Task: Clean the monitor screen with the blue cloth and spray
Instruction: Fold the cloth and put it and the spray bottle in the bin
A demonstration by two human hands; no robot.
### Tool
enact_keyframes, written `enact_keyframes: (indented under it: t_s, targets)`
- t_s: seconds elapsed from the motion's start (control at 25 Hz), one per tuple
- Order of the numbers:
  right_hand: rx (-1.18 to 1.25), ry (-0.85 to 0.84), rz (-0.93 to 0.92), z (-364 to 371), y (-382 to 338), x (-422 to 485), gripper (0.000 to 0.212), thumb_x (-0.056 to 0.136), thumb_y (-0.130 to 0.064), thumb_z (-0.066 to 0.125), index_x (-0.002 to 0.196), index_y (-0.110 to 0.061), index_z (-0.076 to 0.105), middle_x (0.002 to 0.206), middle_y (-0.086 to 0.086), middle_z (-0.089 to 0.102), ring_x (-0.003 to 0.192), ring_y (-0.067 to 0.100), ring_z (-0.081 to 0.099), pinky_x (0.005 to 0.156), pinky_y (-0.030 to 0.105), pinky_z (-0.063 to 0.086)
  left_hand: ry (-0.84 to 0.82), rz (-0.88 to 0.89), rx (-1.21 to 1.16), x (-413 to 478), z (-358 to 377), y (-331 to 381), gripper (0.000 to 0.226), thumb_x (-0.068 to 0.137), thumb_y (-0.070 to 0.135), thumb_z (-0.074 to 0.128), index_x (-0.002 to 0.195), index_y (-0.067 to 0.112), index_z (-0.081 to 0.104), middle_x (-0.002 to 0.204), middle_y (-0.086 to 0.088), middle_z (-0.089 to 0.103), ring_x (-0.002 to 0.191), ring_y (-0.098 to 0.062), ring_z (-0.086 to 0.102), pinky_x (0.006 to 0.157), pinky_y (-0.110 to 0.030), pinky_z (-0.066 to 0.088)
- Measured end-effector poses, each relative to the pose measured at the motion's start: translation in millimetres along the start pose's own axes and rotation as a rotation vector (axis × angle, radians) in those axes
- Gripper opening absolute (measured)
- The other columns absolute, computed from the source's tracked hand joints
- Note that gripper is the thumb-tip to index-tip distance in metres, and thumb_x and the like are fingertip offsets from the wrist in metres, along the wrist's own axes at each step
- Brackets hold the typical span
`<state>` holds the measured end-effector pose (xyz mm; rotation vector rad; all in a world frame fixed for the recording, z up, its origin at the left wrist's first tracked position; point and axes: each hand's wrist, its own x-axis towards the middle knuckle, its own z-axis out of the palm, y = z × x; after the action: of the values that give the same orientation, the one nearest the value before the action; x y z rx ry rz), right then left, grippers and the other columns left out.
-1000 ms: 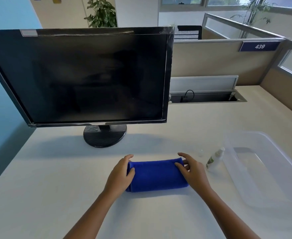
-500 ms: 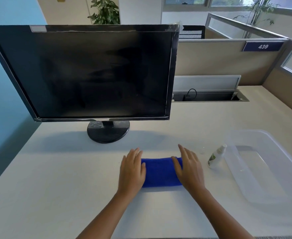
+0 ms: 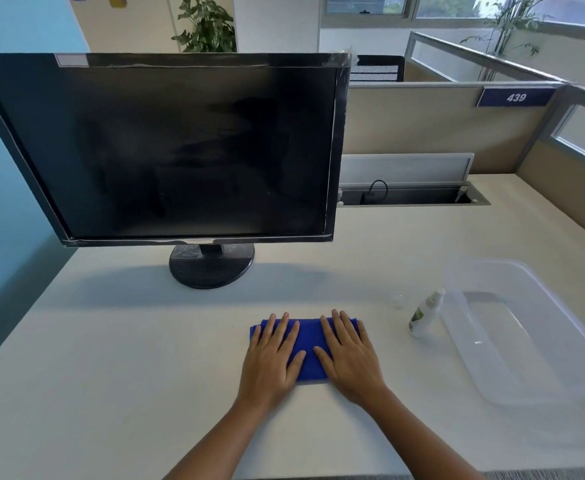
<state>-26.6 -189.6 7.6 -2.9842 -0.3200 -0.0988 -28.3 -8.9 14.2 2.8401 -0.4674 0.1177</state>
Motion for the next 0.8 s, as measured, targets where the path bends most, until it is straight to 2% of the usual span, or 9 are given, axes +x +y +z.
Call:
enact_keyframes:
  t_s: [0.12, 0.24, 0.36, 0.44, 0.48, 0.56, 0.68, 0.8]
  targets:
    - [0.006, -0.076, 0.112, -3.3, 21.5, -2.4, 0.064, 0.099, -0.05, 0.017, 0.151, -0.017, 0.001, 0.16, 0.011, 0.0, 0.147, 0.026, -0.003, 0.117, 0.039, -0.005, 0.016, -0.01, -0.004, -1.9, 1.1, -3.0, 0.056, 0.093, 0.047, 0.03, 0.137, 0.016, 0.045, 0.146, -0.008, 0.041, 0.137, -0.031, 0.033, 0.11, -0.05, 0.024]
    - [0.003, -0.099, 0.156, -10.2, 29.7, -2.9, 0.063, 0.1, -0.047, 0.017, 0.151, -0.014, -0.001, 0.16, 0.014, -0.003, 0.147, 0.027, -0.004, 0.118, 0.038, -0.003, 0.02, -0.013, -0.028, -4.7, -0.3, -0.9, 0.056, 0.092, 0.047, 0.03, 0.136, 0.015, 0.047, 0.145, -0.008, 0.043, 0.136, -0.03, 0.035, 0.11, -0.05, 0.023]
    - [0.092, -0.097, 0.19, -21.0, 28.8, 3.5, 0.066, 0.099, -0.049, 0.024, 0.151, -0.015, 0.003, 0.16, 0.013, 0.006, 0.146, 0.028, 0.009, 0.118, 0.038, 0.014, 0.031, -0.025, -0.054, -7.2, -1.1, -0.3, 0.055, 0.093, 0.046, 0.031, 0.135, 0.015, 0.049, 0.144, -0.007, 0.045, 0.136, -0.029, 0.036, 0.11, -0.049, 0.023]
    - [0.179, -0.144, 0.214, -29.2, 27.2, 9.8, 0.075, 0.094, -0.057, 0.035, 0.151, -0.017, 0.007, 0.156, 0.011, 0.021, 0.138, 0.03, 0.028, 0.109, 0.039, 0.032, 0.04, -0.023, -0.063, -8.3, -0.3, -0.3, 0.055, 0.092, 0.045, 0.032, 0.134, 0.014, 0.05, 0.144, -0.007, 0.045, 0.135, -0.029, 0.037, 0.111, -0.048, 0.023]
    - [0.199, -0.191, 0.218, -32.3, 26.5, 13.4, 0.08, 0.091, -0.059, 0.041, 0.151, -0.017, 0.008, 0.151, 0.01, 0.029, 0.133, 0.029, 0.034, 0.105, 0.039, 0.037, 0.043, -0.02, -0.068, -8.3, -0.3, -0.2, 0.054, 0.092, 0.045, 0.033, 0.134, 0.015, 0.05, 0.143, -0.007, 0.046, 0.135, -0.029, 0.038, 0.112, -0.046, 0.023]
    - [0.262, -0.292, 0.242, -36.5, 25.3, 21.7, 0.087, 0.086, -0.057, 0.054, 0.151, -0.018, 0.011, 0.146, 0.009, 0.035, 0.128, 0.028, 0.038, 0.102, 0.038, 0.038, 0.051, -0.01, -0.074, -7.7, -0.1, -0.1, 0.053, 0.09, 0.044, 0.036, 0.131, 0.015, 0.053, 0.139, -0.006, 0.051, 0.131, -0.028, 0.044, 0.11, -0.046, 0.03]
    - [0.415, -0.358, 0.295, -39.8, 26.6, 31.6, 0.091, 0.079, -0.048, 0.067, 0.149, -0.019, 0.016, 0.144, 0.01, 0.034, 0.126, 0.027, 0.042, 0.1, 0.037, 0.041, 0.04, 0.019, -0.054, -2.8, -4.6, -3.0, 0.054, 0.087, 0.047, 0.037, 0.129, 0.017, 0.055, 0.132, -0.004, 0.058, 0.121, -0.025, 0.054, 0.099, -0.045, 0.042]
    - [0.392, -0.347, 0.274, -41.7, 26.8, 32.9, 0.085, 0.078, -0.042, 0.071, 0.146, -0.02, 0.025, 0.14, 0.01, 0.04, 0.124, 0.027, 0.044, 0.099, 0.037, 0.041, 0.028, 0.059, 0.001, 11.7, -12.9, -12.9, 0.063, 0.083, 0.056, 0.035, 0.134, 0.02, 0.049, 0.125, 0.002, 0.059, 0.113, -0.018, 0.054, 0.093, -0.038, 0.038]
